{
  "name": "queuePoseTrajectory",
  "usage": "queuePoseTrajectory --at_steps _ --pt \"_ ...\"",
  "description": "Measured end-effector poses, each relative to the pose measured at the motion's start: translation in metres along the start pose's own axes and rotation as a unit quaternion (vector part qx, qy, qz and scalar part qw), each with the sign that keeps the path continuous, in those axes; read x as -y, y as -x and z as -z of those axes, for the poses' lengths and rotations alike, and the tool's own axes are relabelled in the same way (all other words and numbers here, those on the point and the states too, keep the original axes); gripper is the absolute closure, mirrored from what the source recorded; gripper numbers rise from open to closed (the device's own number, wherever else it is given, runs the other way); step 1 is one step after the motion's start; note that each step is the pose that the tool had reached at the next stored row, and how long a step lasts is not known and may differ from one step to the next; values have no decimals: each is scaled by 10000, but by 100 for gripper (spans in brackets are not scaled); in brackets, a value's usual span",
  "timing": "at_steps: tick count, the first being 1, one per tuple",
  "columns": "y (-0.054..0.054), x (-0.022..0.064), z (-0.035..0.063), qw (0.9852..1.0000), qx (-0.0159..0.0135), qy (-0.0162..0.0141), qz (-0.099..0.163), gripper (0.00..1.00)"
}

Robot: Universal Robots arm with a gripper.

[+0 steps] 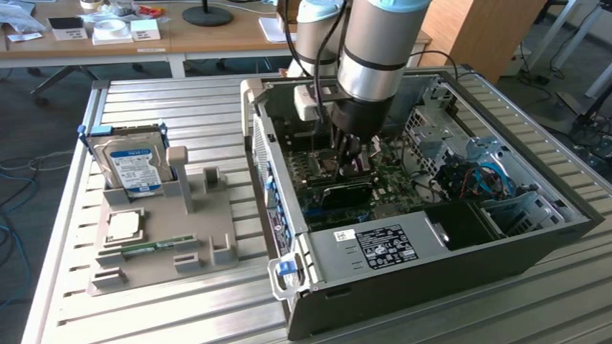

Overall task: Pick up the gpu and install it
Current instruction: 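Press down on the gpu until it lock into place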

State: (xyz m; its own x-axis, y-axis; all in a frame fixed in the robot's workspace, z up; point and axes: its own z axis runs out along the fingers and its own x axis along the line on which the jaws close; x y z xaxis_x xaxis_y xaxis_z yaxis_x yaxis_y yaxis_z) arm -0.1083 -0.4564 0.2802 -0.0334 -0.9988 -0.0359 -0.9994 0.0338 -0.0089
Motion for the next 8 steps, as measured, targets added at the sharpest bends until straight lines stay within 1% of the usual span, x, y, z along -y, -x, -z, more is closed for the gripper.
queuePoseTrajectory --at_steps 8 --pt "10 3 286 10000 0 -2 0 89"
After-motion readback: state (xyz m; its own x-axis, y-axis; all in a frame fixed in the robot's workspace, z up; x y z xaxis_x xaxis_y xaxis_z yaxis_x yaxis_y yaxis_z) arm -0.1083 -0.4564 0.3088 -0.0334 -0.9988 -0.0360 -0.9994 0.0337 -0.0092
